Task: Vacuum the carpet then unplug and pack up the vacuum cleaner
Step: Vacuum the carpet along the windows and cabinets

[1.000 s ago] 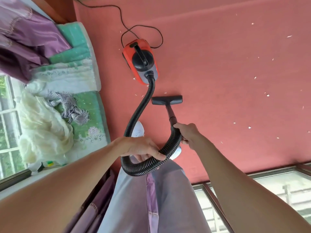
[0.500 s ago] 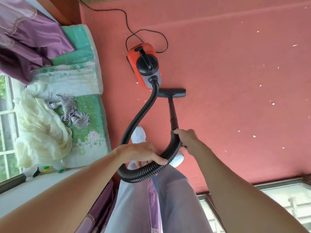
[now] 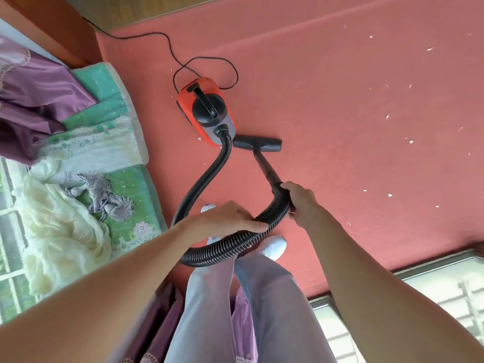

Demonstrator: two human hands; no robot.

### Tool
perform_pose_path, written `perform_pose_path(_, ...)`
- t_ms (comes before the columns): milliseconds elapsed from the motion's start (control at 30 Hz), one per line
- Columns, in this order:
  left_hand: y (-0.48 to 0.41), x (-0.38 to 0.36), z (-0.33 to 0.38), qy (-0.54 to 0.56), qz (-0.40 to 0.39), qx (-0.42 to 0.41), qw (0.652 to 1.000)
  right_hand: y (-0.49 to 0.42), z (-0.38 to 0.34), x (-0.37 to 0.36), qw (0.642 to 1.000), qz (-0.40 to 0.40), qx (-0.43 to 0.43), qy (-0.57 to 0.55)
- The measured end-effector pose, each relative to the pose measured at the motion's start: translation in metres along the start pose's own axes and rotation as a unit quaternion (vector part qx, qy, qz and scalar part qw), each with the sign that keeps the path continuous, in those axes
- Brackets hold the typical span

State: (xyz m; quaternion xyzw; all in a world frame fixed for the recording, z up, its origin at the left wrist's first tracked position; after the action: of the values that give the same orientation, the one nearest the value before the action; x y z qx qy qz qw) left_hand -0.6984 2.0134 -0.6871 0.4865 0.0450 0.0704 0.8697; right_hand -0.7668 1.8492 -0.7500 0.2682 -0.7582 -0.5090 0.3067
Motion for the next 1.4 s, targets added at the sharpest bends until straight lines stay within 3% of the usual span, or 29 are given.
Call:
perform_pose_path(67,-0.004,-0.006,0.019,-0.004,-0.007,-0.014,1.000,-0.001,-0.004,0.023,0.999,0.007,0.005,-0.045)
perform_pose_path(233,-0.012,-0.042,0.058,-0.050,-0.128,-0.028,0.990,0.018,0.028,0.079,0.981,0.022,-0.032,-0.191)
perform_pose_path(400,-0.019,-0.066,0.073,-0.146,-0.215,-0.004,0.966,0.035,0.088,0.107,0.940,0.048,-0.078,-0.329)
perform_pose_path(600,-0.031,-0.100,0.103,-0.228,-0.229,-0.005,0.946,0.041,0.133,0.145,0.872,0.109,-0.078,-0.472)
perform_pose_path(833,-0.050,-0.148,0.120,-0.257,-0.215,-0.018,0.942,0.018,0.157,0.180,0.858,0.132,-0.090,-0.487)
perform_pose_path(1033,-0.073,-0.167,0.116,-0.283,-0.133,-0.046,0.949,-0.004,0.160,0.212,0.860,0.167,-0.100,-0.472)
perform_pose_path(1133,-0.075,-0.173,0.122,-0.277,-0.148,-0.041,0.949,-0.007,0.158,0.216,0.868,0.152,-0.111,-0.461)
perform_pose_path(1267,-0.062,-0.168,0.130,-0.207,-0.229,0.009,0.951,-0.001,0.149,0.213,0.885,0.112,-0.113,-0.437)
perform_pose_path(1400,-0.055,-0.149,0.143,-0.197,-0.272,0.023,0.942,0.005,0.135,0.203,0.879,0.085,-0.101,-0.458)
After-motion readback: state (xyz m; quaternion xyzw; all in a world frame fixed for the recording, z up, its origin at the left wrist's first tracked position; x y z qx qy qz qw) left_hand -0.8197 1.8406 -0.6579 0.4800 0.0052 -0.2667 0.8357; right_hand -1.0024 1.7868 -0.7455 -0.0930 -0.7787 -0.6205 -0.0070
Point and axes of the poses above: each hand's wrist, its own y-axis away from the middle knuckle, its own x-axis out of the back of the hand, z = x × y, the point moved 10 cm from there along -y, towards the middle knuckle, and after that the axes turned 3 degrees about -y, right-handed, at the moved point
